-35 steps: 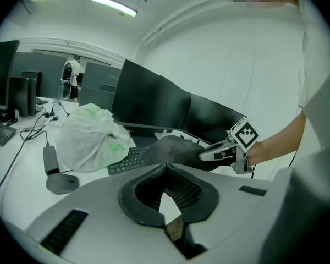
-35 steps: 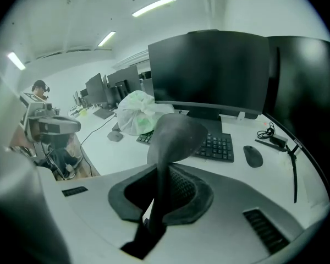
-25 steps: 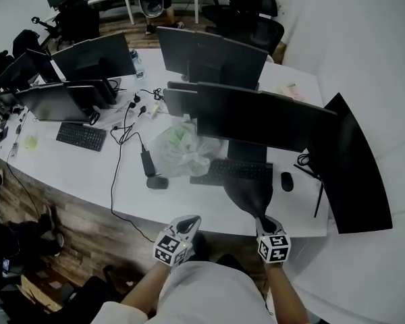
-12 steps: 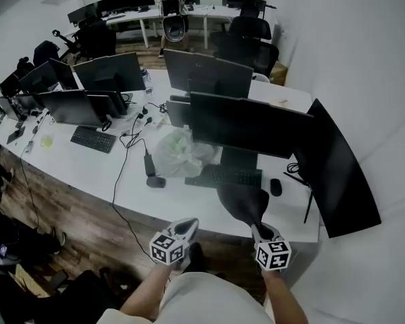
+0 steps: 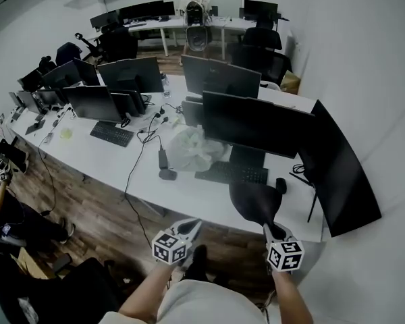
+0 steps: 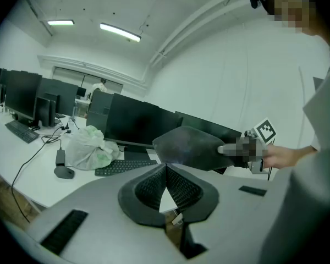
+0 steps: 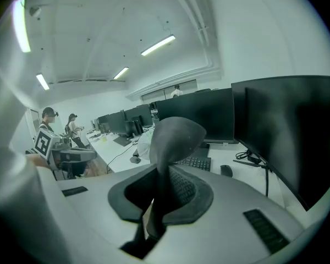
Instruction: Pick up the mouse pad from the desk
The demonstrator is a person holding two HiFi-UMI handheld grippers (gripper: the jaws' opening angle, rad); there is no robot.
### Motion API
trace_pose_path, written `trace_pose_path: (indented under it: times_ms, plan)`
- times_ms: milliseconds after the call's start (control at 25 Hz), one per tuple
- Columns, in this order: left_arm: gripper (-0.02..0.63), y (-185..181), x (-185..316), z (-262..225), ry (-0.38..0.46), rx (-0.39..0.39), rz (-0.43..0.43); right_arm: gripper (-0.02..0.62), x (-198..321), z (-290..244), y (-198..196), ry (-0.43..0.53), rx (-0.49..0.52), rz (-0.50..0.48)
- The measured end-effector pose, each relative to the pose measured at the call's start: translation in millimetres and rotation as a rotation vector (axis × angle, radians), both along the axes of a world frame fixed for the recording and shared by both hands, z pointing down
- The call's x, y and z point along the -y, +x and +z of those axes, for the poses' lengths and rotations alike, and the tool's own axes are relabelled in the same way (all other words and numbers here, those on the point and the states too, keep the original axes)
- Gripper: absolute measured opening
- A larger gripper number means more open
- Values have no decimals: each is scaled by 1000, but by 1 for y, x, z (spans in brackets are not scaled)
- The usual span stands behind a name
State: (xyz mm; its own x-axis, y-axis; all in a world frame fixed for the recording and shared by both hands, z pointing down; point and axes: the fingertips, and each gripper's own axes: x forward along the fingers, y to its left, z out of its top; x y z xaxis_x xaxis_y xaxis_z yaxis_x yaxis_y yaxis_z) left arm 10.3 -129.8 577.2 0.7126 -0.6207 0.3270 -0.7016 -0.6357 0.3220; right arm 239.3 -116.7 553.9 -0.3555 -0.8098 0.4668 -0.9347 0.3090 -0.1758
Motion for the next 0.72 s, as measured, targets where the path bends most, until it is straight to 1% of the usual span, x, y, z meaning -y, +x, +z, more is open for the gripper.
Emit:
trace_pose_path:
  times_ms: [160,320,440,600,720]
  plan:
    - [15,-6,-14,-11,18,15,6,44,-13,-8,-2,29,7,1]
    - [15,-13,-23,-24,50,17,21,46,-23,-14,-14,49,28,-6]
    - [15,-20,-33,-34,62,18,51,46,-33,-22,-26,68,59,1]
    - [15,-29,-45,-48,84,21,95,46,-47,-37,-42,115,67,10]
    - [15,-38,-51,-59,103,26,129,44,-58,-47,-59,122,86,3]
